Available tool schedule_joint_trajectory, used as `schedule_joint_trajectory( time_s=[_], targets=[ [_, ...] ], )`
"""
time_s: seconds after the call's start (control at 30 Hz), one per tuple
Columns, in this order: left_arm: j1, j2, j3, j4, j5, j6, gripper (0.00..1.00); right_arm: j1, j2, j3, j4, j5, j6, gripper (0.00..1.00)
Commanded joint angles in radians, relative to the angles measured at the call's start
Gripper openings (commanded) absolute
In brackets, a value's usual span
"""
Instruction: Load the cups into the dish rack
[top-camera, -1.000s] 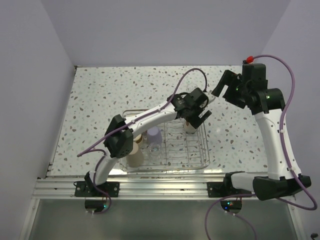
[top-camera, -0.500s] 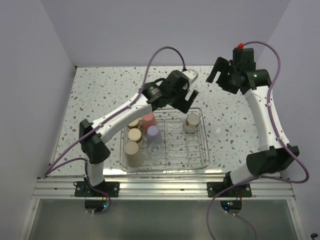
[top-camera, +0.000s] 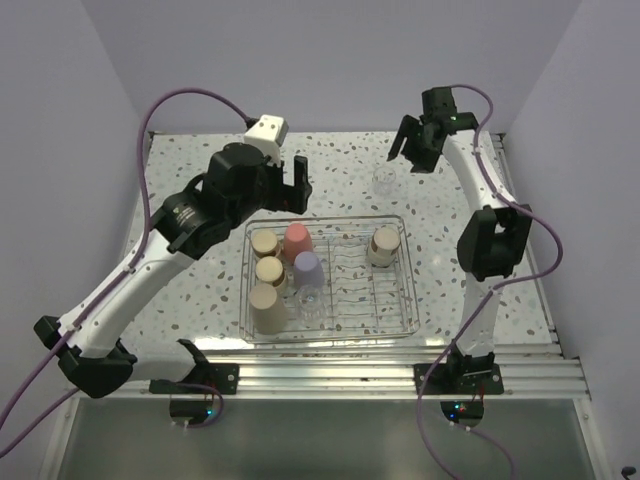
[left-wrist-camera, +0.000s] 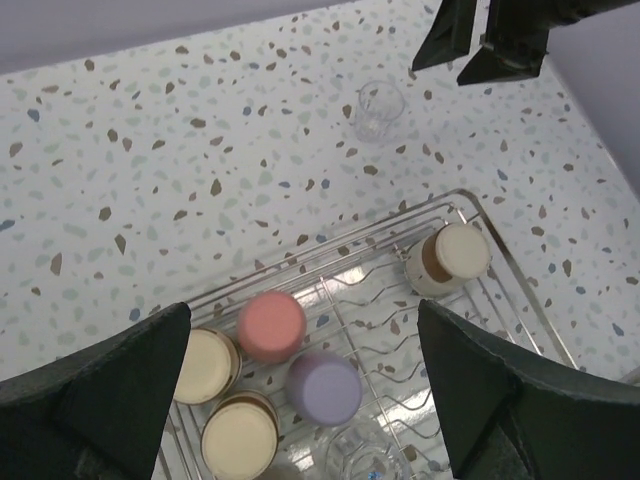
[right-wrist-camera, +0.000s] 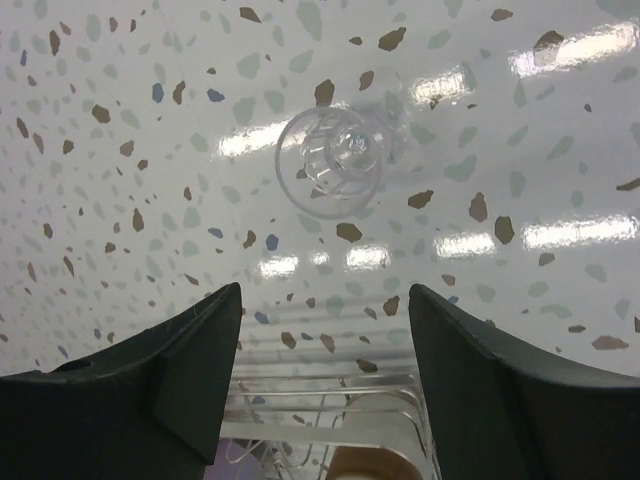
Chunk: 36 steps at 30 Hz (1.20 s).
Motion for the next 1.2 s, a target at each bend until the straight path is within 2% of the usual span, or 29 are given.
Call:
schedule_joint_trajectory(
  time_s=[0.0, 0.2, 0.4, 0.5, 0.67, 0.9, 1.1, 1.17],
  targets=[
    [0.000, -0.042, -0.084, -0.021, -0.045, -0.074, 0.98, -0.001, 0.071, 0.124, 0.007, 0.001, -0.008, 0.70],
    [0.000, -0.087, -0.132, -0.036, -0.051, -0.105, 0.98, -0.001, 0.177, 0.157, 0.022, 0.029, -0.006, 0.66],
    [0.003, -0.044, -0.099, -0.050, -0.059, -0.076, 0.98, -0.004, 0.237, 0.137, 0.047, 0.047, 0.001, 0.64],
    [0.006, -0.021, -0.081, -0.050, -0.053, -0.061, 0.99, -0.003, 0.263, 0.132, 0.059, 0.046, 0.011, 0.58],
    [0.013, 0.008, -0.055, -0.050, -0.034, -0.047, 0.99, -0.004, 0.289, 0.094, 0.080, 0.049, 0.029, 0.55],
    [0.024, 0.013, -0.046, -0.055, -0.019, -0.048, 1.00, -0.003, 0.301, 0.091, 0.099, 0.056, 0.035, 0.26],
    [0.032, 0.010, -0.038, -0.062, -0.008, -0.058, 1.00, -0.004, 0.312, 0.095, 0.100, 0.056, 0.032, 0.18],
    [0.032, 0.007, -0.043, -0.065, -0.010, -0.065, 1.00, -0.004, 0.310, 0.089, 0.102, 0.055, 0.031, 0.10]
  ],
)
